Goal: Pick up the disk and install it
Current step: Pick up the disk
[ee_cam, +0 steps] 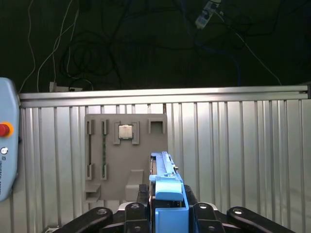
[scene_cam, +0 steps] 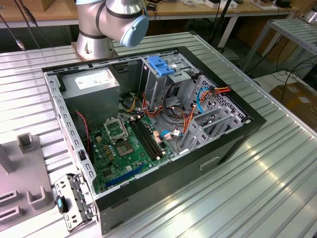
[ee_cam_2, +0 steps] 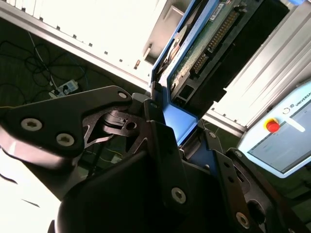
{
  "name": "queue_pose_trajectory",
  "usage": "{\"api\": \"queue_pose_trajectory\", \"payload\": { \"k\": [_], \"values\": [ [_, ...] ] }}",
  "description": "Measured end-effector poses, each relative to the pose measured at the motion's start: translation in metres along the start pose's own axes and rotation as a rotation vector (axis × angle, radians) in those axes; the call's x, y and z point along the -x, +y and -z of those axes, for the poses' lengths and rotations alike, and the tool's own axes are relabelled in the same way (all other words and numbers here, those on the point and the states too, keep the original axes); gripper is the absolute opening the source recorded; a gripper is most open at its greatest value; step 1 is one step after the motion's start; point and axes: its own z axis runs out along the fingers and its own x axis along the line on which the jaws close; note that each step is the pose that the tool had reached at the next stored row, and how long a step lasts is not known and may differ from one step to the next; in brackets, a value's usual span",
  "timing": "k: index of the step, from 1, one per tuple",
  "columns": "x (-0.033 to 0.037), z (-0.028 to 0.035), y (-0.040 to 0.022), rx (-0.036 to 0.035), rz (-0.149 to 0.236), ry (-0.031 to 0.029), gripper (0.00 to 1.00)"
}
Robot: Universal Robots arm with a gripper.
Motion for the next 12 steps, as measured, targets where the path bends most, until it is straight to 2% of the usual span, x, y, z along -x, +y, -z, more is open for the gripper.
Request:
{"api": "queue_pose_trajectory", "payload": {
  "k": [5, 12],
  "values": [
    [0.0003, 0.0001, -0.0104, 0.0001, 0.0, 0.0, 0.37],
    [0.0005, 0.0001, -0.0215, 0.0001, 0.0, 0.0001, 0.37]
  ]
}}
